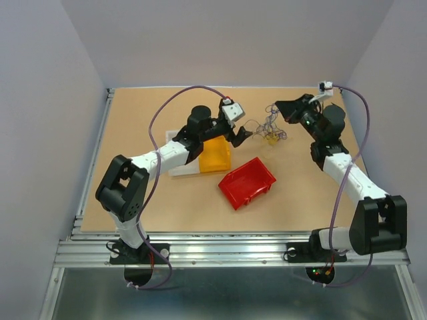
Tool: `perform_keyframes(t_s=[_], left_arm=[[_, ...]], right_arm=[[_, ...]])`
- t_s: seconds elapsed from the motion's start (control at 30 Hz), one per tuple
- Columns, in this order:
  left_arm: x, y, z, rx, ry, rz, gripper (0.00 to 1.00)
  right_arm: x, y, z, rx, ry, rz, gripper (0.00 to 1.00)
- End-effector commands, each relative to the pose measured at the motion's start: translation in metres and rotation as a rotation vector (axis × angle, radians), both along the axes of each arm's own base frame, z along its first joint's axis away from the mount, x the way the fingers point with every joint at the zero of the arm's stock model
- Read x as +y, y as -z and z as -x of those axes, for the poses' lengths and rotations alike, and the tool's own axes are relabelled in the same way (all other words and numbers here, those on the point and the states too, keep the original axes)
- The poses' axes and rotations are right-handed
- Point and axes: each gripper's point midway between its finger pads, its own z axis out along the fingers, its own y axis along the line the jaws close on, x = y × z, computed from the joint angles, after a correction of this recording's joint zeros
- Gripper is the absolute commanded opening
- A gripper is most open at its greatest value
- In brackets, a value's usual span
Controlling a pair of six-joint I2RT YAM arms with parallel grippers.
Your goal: Untangle the cables
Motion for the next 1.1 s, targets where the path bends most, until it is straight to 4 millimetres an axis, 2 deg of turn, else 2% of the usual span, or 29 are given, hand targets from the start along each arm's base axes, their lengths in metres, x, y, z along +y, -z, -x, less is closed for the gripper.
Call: perform_keyframes(t_s=[0.0, 0.07, 0.1, 0.13, 0.2, 0.23, 0.27, 0.33, 0.4, 0.47, 0.6, 0.67, 0.7, 0.73, 0.87, 0.9, 0.97, 1.0, 1.03, 1.07], left_arm=[[-0.014, -0.036, 0.005, -0.128, 0.081, 0.029, 0.99], [-0.017, -0.048, -0.012, -0.143, 0.041, 0.006, 0.99], [-0.018, -0.039, -0.021, -0.123, 0.023, -0.019, 0.99], [-0.018, -0.041, -0.026, -0.128, 0.012, -0.037, 0.99], [-0.018, -0.041, -0.03, -0.155, 0.004, -0.06, 0.99], [-0.016, -0.037, -0.033, -0.164, -0.017, -0.054, 0.99], [-0.014, -0.035, -0.036, -0.155, -0.041, -0.049, 0.99], [-0.013, -0.018, -0.046, -0.112, -0.082, -0.07, 0.99], [-0.006, -0.001, -0.053, -0.095, -0.129, -0.115, 0.97], [0.006, 0.005, -0.061, -0.11, -0.2, -0.102, 0.96], [0.013, 0.005, -0.062, -0.116, -0.203, -0.069, 0.97], [0.005, -0.002, -0.064, -0.116, -0.169, -0.064, 0.97], [0.0, 0.009, -0.068, -0.088, -0.164, -0.075, 0.93], [-0.005, 0.002, -0.072, -0.082, -0.152, -0.059, 0.9], [-0.013, 0.015, -0.069, -0.057, -0.11, -0.039, 0.68], [-0.013, 0.018, -0.067, -0.053, -0.105, -0.027, 0.55], [-0.014, 0.026, -0.061, -0.052, -0.084, -0.013, 0.39], [-0.013, 0.028, -0.061, -0.049, -0.088, -0.01, 0.13], [-0.012, 0.032, -0.062, -0.041, -0.096, -0.008, 0.03], [-0.007, 0.033, -0.063, -0.027, -0.097, 0.006, 0.0]], right_arm=[[0.037, -0.05, -0.013, -0.112, -0.107, 0.043, 0.0], [0.047, -0.057, -0.018, -0.119, -0.135, 0.04, 0.0], [0.05, -0.053, -0.024, -0.105, -0.144, 0.04, 0.01], [0.053, -0.063, -0.028, -0.124, -0.155, 0.036, 0.01], [0.059, -0.059, -0.037, -0.106, -0.173, 0.031, 0.01], [0.063, -0.067, -0.039, -0.119, -0.186, 0.025, 0.0], [0.067, -0.069, -0.04, -0.123, -0.203, 0.024, 0.01], [0.075, -0.07, -0.039, -0.124, -0.243, 0.024, 0.0], [0.083, -0.075, -0.036, -0.134, -0.272, 0.019, 0.0], [0.089, -0.081, -0.032, -0.142, -0.278, 0.018, 0.01], [0.093, -0.089, -0.033, -0.126, -0.261, 0.003, 0.0], [0.1, -0.091, -0.031, -0.121, -0.274, -0.013, 0.01], [0.105, -0.091, -0.029, -0.124, -0.285, -0.016, 0.01], [0.112, -0.091, -0.025, -0.125, -0.301, -0.018, 0.01], [0.116, -0.092, -0.017, -0.137, -0.301, -0.021, 0.0], [0.116, -0.09, -0.016, -0.132, -0.296, -0.023, 0.01], [0.111, -0.085, -0.011, -0.127, -0.276, -0.027, 0.01], [0.11, -0.082, -0.009, -0.124, -0.275, -0.027, 0.01], [0.109, -0.079, -0.008, -0.119, -0.265, -0.026, 0.0], [0.106, -0.068, -0.004, -0.104, -0.257, -0.016, 0.0]])
